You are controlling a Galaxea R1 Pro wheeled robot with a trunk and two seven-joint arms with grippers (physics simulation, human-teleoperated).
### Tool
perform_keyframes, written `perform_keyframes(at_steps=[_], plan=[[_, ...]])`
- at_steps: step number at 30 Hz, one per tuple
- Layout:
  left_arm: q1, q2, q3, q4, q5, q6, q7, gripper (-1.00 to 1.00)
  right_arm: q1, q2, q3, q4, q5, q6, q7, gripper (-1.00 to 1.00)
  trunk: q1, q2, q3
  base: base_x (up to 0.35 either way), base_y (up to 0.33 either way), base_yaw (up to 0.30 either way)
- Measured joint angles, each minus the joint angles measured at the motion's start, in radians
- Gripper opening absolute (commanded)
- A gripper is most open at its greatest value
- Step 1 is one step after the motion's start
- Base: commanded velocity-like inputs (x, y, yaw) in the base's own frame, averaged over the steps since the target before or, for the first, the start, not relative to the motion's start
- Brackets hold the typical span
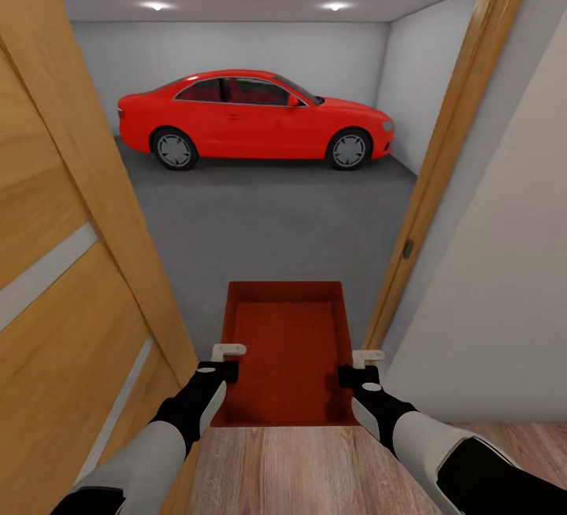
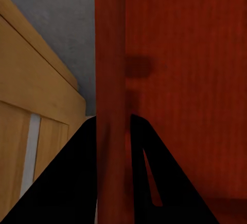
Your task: Move the two storage containers from the living room to the garage. In the garage, place one container on the floor and stack the other container on top of it (either order is fine).
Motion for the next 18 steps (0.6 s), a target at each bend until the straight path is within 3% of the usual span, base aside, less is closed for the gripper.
perform_keyframes(at_steps=[18], plan=[[0.000, 0.000, 0.000, 0.001, 0.001, 0.000, 0.000, -1.00, 0.000, 0.001, 0.000, 0.001, 0.000, 0.000, 0.000, -1.00, 0.000, 0.000, 0.000, 0.000, 0.000, 0.000]])
